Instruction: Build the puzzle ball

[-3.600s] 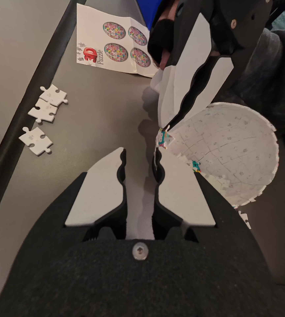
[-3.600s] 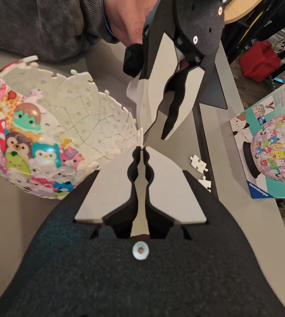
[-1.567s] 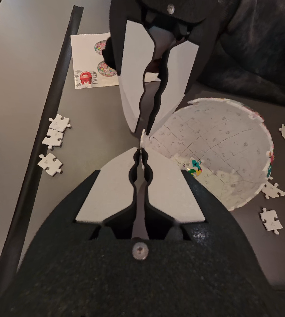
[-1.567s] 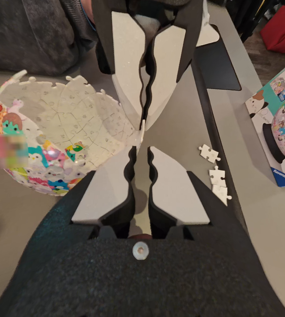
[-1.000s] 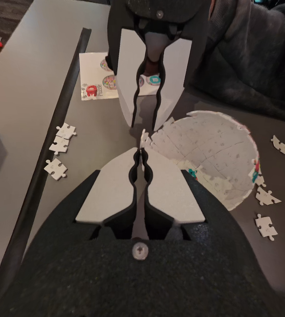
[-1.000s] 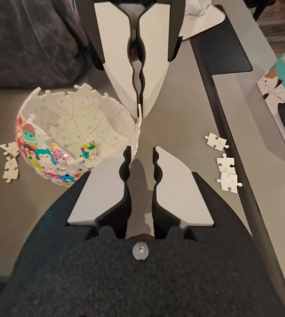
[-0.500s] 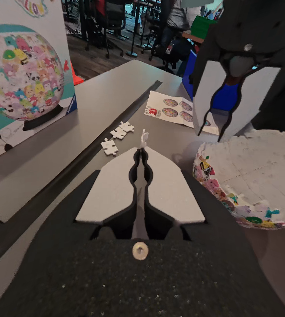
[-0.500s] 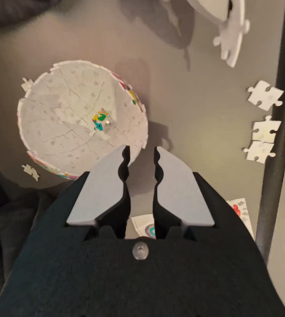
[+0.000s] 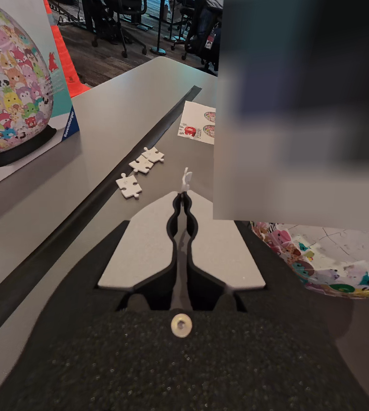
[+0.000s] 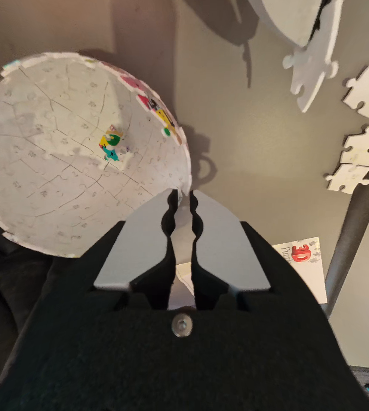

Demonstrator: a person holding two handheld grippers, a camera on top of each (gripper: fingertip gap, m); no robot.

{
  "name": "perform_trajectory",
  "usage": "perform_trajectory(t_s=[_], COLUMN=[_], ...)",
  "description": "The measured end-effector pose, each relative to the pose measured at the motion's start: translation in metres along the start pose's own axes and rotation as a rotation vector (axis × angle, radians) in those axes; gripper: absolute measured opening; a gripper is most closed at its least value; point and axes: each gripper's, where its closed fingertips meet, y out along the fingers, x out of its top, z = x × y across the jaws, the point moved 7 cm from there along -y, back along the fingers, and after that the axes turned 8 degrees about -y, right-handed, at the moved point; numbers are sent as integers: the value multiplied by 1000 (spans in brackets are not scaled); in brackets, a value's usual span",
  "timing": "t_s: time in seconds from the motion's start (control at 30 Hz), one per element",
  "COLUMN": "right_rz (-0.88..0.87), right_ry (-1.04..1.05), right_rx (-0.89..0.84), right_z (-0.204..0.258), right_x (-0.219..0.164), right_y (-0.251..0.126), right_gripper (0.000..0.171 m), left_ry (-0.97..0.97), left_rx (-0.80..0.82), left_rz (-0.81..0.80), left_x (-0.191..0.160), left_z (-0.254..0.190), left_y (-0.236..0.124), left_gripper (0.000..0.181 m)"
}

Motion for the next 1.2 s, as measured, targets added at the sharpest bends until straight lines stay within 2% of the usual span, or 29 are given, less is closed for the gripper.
perform_trajectory(t_s=[0.43, 0.57, 0.63, 0.77, 1.0, 1.1, 1.17, 1.2], right_rz=[-8, -18, -21, -2, 2, 4, -10, -20], right_ry=[-7, -30, -32, -40, -21, -52, -71, -86], right_rx=[-19, -36, -45, -48, -48, -67, -95, -109], right_z=[1, 3, 3, 2, 1, 3, 3, 2], right_x=[4, 6, 7, 7, 7, 8, 9, 11], right_y=[-1, -3, -4, -1, 0, -1, -3, -5], right_gripper=[4, 16, 16, 6, 3, 6, 22, 24], left_ry=[10, 14, 13, 18, 24, 23, 25, 28], left_rx=[5, 5, 4, 4, 9, 8, 9, 10], left_rz=[12, 15, 18, 22, 26, 26, 30, 30], left_x=[-1, -1, -2, -2, -3, -3, -3, -3], left_z=[-1, -2, -2, -3, -3, -3, -3, -3], left_y=[2, 3, 3, 4, 4, 4, 4, 4], left_gripper=[2, 2, 2, 2, 2, 2, 2, 2])
